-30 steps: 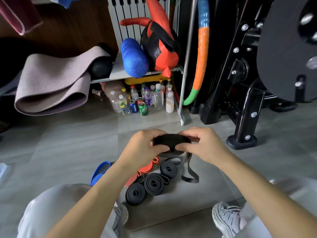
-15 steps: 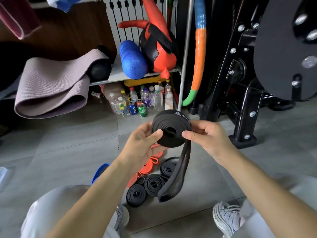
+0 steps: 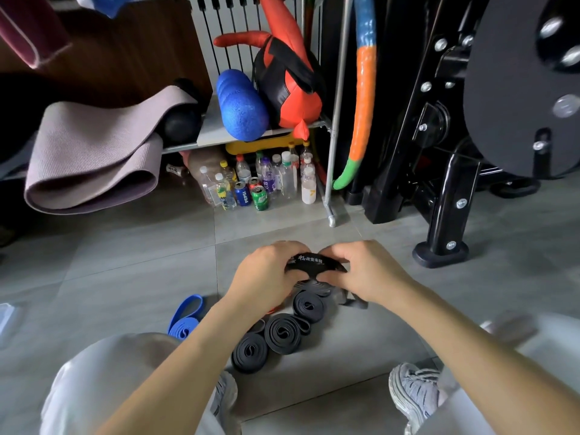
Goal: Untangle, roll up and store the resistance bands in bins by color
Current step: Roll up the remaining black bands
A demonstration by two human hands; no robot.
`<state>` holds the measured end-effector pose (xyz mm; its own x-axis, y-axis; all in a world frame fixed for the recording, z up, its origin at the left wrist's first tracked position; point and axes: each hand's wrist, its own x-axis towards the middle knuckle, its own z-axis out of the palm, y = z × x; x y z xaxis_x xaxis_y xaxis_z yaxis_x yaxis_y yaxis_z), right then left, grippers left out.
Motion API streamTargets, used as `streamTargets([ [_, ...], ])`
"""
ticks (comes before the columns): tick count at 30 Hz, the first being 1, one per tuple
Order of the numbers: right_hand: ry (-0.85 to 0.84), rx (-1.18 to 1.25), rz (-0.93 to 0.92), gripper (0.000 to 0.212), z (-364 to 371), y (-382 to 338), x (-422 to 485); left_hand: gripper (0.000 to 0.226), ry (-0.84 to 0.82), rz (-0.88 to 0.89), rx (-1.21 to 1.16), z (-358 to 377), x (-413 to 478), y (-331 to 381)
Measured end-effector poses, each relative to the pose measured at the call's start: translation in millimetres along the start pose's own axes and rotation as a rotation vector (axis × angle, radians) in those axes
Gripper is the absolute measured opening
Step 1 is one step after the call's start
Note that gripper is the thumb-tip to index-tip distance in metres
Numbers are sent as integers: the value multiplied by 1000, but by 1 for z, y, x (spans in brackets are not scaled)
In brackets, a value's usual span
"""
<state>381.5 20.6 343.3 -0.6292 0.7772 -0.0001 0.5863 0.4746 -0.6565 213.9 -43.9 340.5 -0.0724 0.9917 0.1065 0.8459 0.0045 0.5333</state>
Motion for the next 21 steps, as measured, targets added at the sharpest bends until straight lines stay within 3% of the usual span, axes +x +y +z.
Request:
streamTargets([
  [6, 41, 222, 50, 26, -16, 2, 4, 30, 131, -116, -335, -16, 6, -2],
  [13, 134, 559, 62, 28, -25, 3, 5, 34, 198, -224, -888, -27, 3, 4],
  [17, 200, 704, 22, 27, -26, -1, 2, 23, 120, -281, -1247, -27, -1, 8],
  [21, 205, 685, 24, 26, -28, -1, 1, 25, 54, -284, -1218, -18, -2, 5],
])
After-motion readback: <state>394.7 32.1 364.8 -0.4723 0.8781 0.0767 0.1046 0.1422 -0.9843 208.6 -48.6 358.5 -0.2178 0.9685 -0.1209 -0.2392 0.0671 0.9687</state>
